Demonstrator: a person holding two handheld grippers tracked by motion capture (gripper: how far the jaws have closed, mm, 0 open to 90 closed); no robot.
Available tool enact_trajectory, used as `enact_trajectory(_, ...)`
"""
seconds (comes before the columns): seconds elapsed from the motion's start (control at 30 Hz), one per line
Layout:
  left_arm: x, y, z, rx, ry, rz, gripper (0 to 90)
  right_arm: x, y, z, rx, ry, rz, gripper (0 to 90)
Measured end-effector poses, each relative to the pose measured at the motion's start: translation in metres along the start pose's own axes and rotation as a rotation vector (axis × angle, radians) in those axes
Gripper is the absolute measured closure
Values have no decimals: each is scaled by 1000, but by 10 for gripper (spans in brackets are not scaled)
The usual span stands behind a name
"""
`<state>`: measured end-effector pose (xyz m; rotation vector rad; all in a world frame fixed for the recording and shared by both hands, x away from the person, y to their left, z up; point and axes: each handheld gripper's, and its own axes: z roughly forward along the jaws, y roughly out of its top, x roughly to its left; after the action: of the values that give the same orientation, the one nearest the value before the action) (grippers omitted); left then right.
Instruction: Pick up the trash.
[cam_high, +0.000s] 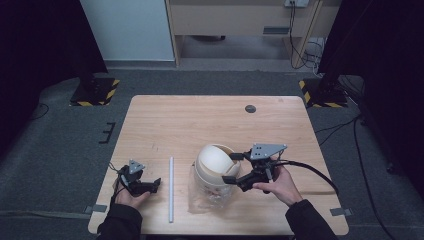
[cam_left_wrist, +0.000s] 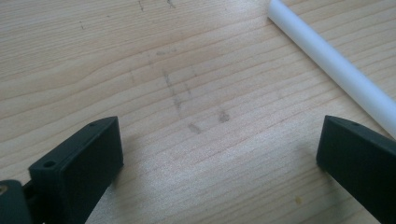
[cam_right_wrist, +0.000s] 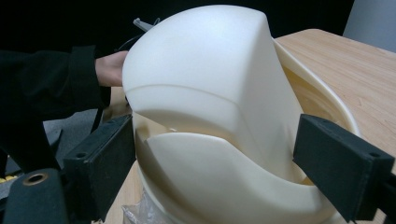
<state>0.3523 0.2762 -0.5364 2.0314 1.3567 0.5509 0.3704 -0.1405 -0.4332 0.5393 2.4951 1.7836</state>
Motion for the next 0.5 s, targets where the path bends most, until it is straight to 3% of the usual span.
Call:
enact_trajectory(0.2, 0, 0, 0, 0, 0, 0, 0, -3, 0, 3, 2, 13, 3, 89)
enact_trajectory(0.5, 0, 0, 0, 0, 0, 0, 0, -9, 4, 1, 14, 47, 35, 106)
